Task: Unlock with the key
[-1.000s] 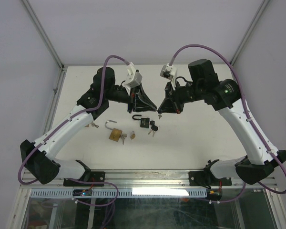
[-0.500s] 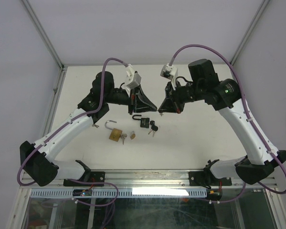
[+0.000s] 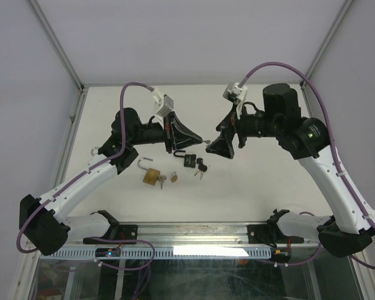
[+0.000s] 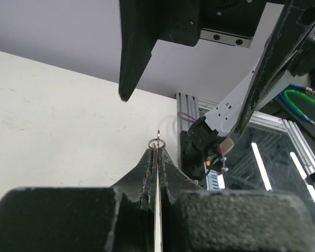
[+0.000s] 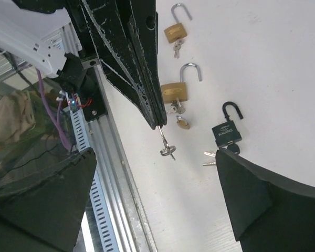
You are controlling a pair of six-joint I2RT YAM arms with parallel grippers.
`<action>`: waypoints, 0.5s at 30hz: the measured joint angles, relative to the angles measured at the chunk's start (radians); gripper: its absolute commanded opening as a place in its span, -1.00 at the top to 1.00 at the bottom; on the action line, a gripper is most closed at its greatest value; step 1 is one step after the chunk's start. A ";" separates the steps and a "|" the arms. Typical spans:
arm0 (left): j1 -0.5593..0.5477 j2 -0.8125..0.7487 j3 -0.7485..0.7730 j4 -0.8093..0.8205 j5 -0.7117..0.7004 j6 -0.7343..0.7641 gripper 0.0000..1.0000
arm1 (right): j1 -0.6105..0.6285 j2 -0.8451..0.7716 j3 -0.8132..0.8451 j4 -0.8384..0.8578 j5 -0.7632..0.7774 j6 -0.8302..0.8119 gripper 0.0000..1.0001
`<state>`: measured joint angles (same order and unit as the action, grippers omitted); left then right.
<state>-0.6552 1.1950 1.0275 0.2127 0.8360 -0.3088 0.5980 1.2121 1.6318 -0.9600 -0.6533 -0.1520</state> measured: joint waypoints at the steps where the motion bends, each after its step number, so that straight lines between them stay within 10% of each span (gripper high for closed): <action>1: 0.000 -0.006 -0.016 0.023 -0.011 -0.025 1.00 | -0.005 -0.022 -0.024 0.031 0.001 0.012 -1.00; 15: 0.000 -0.019 -0.117 0.279 -0.055 -0.235 1.00 | -0.063 -0.179 -0.368 0.568 -0.139 0.273 -0.58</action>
<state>-0.6548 1.1755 0.9108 0.4919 0.7815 -0.5434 0.5346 1.0336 1.2636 -0.3923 -0.7925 0.1211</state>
